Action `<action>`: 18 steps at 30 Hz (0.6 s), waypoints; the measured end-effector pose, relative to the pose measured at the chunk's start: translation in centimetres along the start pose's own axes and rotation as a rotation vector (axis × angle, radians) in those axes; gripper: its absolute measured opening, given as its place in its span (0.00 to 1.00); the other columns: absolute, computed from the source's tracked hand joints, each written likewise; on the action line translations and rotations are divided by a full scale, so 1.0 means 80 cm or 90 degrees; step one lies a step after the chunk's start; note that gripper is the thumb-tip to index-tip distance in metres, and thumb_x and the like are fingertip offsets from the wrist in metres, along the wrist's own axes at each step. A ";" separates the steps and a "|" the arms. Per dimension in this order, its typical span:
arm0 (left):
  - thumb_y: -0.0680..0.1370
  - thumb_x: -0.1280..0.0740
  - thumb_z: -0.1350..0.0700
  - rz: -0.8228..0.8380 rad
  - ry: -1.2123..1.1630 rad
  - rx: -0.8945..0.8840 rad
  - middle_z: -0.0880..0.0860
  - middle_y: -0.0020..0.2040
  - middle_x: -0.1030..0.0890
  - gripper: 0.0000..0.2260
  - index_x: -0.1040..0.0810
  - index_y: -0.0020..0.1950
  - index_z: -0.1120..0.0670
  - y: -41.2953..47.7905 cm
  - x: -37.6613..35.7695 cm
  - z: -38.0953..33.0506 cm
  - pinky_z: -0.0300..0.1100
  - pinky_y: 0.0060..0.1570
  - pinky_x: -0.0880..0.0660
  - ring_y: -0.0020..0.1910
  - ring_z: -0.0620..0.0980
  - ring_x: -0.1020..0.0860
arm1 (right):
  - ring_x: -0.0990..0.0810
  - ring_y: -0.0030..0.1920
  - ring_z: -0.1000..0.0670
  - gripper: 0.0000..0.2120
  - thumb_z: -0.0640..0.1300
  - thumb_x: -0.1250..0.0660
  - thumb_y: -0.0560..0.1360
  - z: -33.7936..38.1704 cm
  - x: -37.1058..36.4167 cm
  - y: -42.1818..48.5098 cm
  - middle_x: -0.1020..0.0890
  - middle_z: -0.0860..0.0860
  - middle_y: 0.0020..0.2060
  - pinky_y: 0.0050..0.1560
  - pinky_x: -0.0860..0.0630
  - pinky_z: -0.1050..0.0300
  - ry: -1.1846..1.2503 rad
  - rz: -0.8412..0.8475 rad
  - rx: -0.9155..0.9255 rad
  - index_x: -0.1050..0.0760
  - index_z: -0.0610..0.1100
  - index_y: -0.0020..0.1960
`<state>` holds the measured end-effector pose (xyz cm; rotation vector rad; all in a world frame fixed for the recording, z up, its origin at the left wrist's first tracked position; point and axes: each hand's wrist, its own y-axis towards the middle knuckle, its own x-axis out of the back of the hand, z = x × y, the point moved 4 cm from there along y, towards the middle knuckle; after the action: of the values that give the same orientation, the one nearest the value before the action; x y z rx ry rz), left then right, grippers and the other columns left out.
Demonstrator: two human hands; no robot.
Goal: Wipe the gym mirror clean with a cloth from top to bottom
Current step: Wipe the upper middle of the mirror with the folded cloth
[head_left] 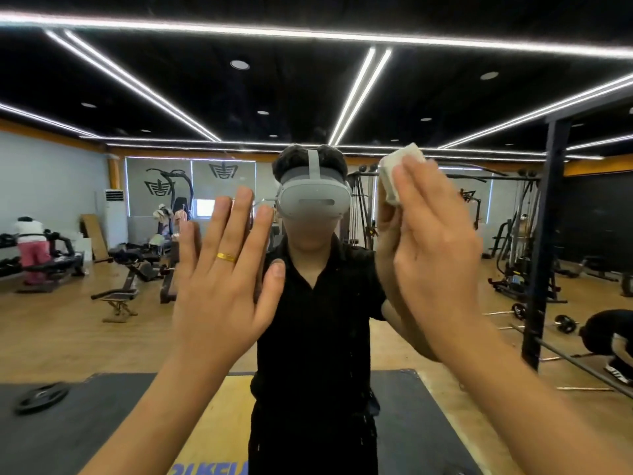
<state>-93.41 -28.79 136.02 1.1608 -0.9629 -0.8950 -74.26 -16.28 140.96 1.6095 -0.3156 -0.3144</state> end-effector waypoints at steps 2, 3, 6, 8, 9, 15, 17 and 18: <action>0.84 0.41 0.49 -0.008 -0.047 0.001 0.56 0.83 0.43 0.27 0.38 0.82 0.56 0.002 0.004 0.001 0.64 0.79 0.51 0.83 0.54 0.47 | 0.30 0.76 0.41 0.32 0.23 0.33 0.74 0.031 -0.018 -0.030 0.29 0.43 0.76 0.72 0.27 0.41 -0.004 0.024 0.017 0.29 0.38 0.76; 0.83 0.41 0.49 -0.010 -0.079 0.001 0.56 0.83 0.41 0.26 0.36 0.81 0.56 0.003 0.007 0.002 0.64 0.79 0.50 0.83 0.54 0.47 | 0.32 0.77 0.41 0.34 0.22 0.32 0.73 0.046 -0.026 -0.047 0.30 0.44 0.76 0.75 0.30 0.43 0.011 0.062 0.050 0.30 0.38 0.76; 0.83 0.41 0.50 -0.003 -0.112 -0.004 0.56 0.82 0.39 0.25 0.33 0.79 0.57 0.001 0.020 0.008 0.60 0.81 0.53 0.83 0.53 0.46 | 0.34 0.78 0.43 0.35 0.23 0.29 0.72 0.052 -0.027 -0.065 0.29 0.45 0.76 0.79 0.37 0.49 0.023 0.130 0.140 0.30 0.38 0.76; 0.82 0.41 0.49 0.001 -0.077 0.006 0.55 0.83 0.40 0.26 0.32 0.79 0.55 -0.001 0.030 0.022 0.58 0.81 0.56 0.83 0.54 0.45 | 0.34 0.78 0.45 0.35 0.23 0.28 0.71 0.040 -0.023 -0.058 0.29 0.47 0.76 0.80 0.38 0.51 0.017 0.137 0.151 0.29 0.39 0.76; 0.82 0.41 0.48 0.004 -0.061 0.013 0.55 0.83 0.41 0.26 0.32 0.79 0.55 -0.001 0.034 0.031 0.58 0.81 0.57 0.83 0.54 0.45 | 0.33 0.78 0.45 0.35 0.23 0.27 0.71 0.036 -0.024 -0.052 0.29 0.47 0.75 0.79 0.37 0.51 0.010 0.132 0.137 0.29 0.40 0.76; 0.83 0.44 0.47 0.014 0.025 -0.012 0.60 0.83 0.44 0.27 0.36 0.81 0.56 -0.011 0.027 0.066 0.68 0.77 0.50 0.82 0.61 0.45 | 0.30 0.74 0.43 0.21 0.34 0.40 0.81 0.026 -0.018 0.023 0.25 0.41 0.72 0.78 0.37 0.57 0.022 -0.007 -0.002 0.28 0.36 0.74; 0.84 0.45 0.47 0.014 0.029 -0.014 0.60 0.83 0.45 0.27 0.39 0.82 0.55 -0.013 0.024 0.066 0.69 0.76 0.49 0.82 0.61 0.46 | 0.31 0.76 0.41 0.23 0.36 0.45 0.81 0.026 -0.018 0.050 0.27 0.39 0.73 0.77 0.35 0.50 0.050 -0.032 -0.055 0.29 0.36 0.75; 0.84 0.46 0.47 0.015 0.026 -0.010 0.59 0.84 0.46 0.27 0.39 0.82 0.55 -0.013 0.023 0.066 0.69 0.77 0.50 0.83 0.60 0.47 | 0.31 0.76 0.42 0.24 0.36 0.46 0.80 0.032 -0.021 0.054 0.27 0.39 0.73 0.77 0.35 0.50 0.056 -0.048 -0.073 0.29 0.35 0.75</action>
<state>-97.85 -32.41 135.93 1.1476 -0.9327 -0.8549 -76.87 -18.22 145.16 1.5193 -0.1666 -0.3132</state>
